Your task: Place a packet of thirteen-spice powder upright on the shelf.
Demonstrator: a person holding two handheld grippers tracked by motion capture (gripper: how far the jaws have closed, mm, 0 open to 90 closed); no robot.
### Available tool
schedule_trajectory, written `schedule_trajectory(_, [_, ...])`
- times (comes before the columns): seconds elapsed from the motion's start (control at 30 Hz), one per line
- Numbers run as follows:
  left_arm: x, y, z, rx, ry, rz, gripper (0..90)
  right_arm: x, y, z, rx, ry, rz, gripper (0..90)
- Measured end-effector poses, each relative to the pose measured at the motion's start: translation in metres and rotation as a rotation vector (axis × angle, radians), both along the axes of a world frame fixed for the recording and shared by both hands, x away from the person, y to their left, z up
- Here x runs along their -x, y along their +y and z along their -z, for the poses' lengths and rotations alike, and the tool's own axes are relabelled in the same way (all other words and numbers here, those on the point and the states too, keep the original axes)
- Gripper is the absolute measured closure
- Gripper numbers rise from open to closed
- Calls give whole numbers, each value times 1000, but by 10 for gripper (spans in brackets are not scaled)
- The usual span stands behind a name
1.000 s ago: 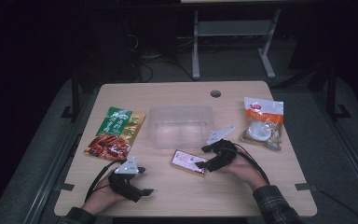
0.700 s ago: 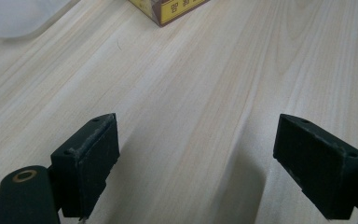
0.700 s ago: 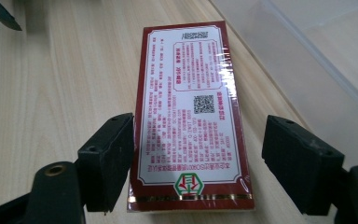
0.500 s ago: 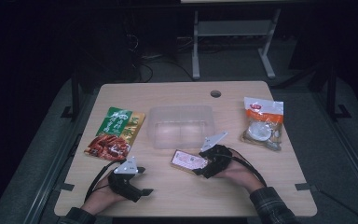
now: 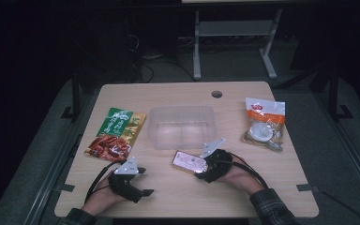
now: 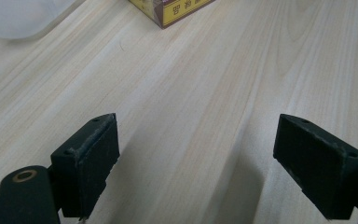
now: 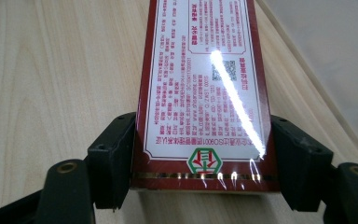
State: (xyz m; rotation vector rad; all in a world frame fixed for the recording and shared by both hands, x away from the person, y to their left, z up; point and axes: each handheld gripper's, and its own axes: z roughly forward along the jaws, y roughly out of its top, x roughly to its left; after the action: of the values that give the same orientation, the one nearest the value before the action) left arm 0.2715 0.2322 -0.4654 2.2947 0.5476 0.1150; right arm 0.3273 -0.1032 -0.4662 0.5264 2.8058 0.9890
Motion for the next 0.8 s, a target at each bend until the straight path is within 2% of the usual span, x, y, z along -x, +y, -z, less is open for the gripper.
schedule_trajectory(0.1, [0, 0, 0, -2, 0, 2, 137, 2, -1, 0, -12, 9, 12, 308])
schedule_trajectory(0.27, [0, 0, 0, -3, 0, 2, 137, 2, -3, 1, -20, -7, 5, 318])
schedule_trajectory(0.33, [0, 0, 0, -1, 0, 3, 137, 3, -3, 1, -29, 9, 11, 318])
schedule_trajectory(0.53, [0, 1, -1, 4, -6, 7, 136, 1, -5, -1, -33, 9, -20, 319])
schedule_trajectory(0.6, [-1, 1, -3, 11, -4, 11, 137, 3, -8, -7, -64, 13, -19, 319])
schedule_trajectory(0.67, [-1, 2, -4, 9, -10, 20, 136, 3, -9, -9, -77, 15, -19, 319])
schedule_trajectory(0.73, [-3, 2, -6, 25, -17, 27, 136, 4, -13, -14, -95, 19, -33, 319])
schedule_trajectory(0.77, [-5, 2, -8, 38, -27, 40, 136, 6, -13, -15, -111, 40, -25, 319])
schedule_trajectory(0.8, [-5, 2, -8, 38, -27, 40, 136, 6, -13, -15, -111, 40, -25, 319])
